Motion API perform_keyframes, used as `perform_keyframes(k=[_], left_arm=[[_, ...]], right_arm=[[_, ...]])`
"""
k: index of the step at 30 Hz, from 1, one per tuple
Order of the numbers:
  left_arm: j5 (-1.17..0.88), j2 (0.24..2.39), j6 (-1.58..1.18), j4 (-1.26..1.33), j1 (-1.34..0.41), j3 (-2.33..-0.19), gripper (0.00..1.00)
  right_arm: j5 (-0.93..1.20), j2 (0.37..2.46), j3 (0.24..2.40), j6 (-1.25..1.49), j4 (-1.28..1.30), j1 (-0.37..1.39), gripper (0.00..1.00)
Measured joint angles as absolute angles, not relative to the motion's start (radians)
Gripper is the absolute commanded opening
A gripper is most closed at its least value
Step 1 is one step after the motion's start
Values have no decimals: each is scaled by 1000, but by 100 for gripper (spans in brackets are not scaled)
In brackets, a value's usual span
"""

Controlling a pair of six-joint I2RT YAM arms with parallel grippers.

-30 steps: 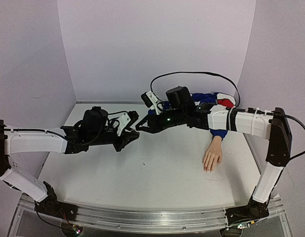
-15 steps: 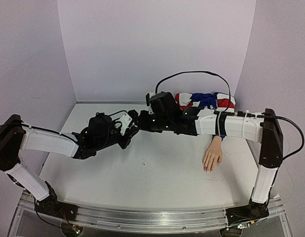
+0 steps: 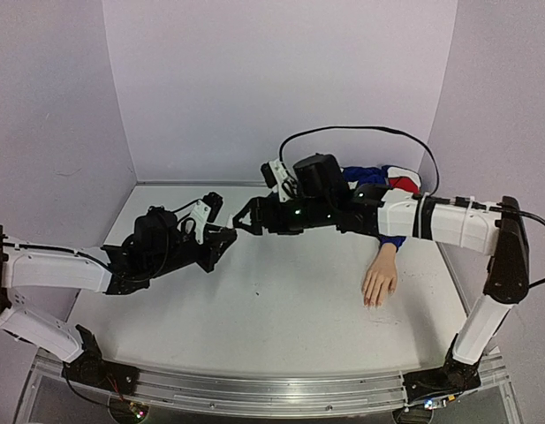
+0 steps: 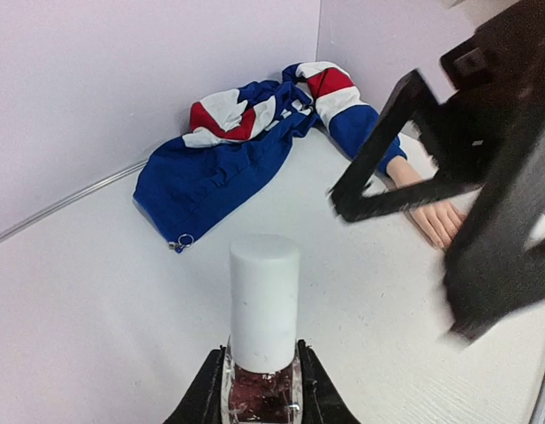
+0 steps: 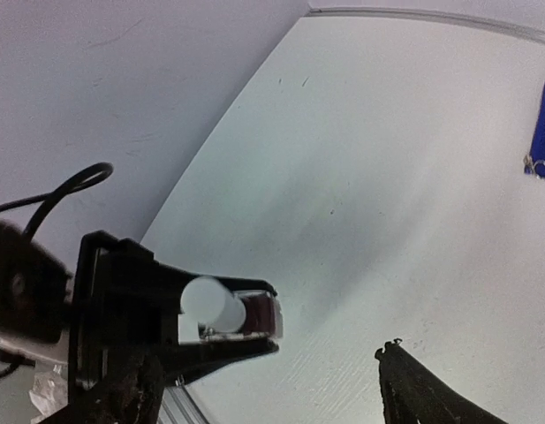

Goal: Paint the nails

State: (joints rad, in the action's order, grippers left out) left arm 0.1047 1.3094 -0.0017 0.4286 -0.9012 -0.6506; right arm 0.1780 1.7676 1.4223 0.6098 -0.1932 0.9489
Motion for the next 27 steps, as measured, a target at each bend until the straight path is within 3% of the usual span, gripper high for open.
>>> perform_keyframes(k=[4, 9, 14, 18, 22, 27], left_arm=[[23, 1262, -66, 352, -850, -641, 0], [-281, 1227, -123, 314, -795, -642, 0], [-601, 1218, -153, 294, -797, -678, 0], [-774, 1218, -176, 295, -797, -719, 0], [-871, 1220, -192, 295, -797, -736, 0], [-916, 1234, -200, 295, -797, -739, 0]], right_arm=[[317, 1685, 1381, 496, -192, 899, 98], [522, 1641, 1365, 357, -210, 860, 97], [709, 1641, 1367, 245, -210, 858, 85], [846, 1651, 1376, 188, -215, 858, 68], [968, 1670, 1381, 176, -247, 858, 55], [1024, 1673, 1380, 183, -288, 859, 46]])
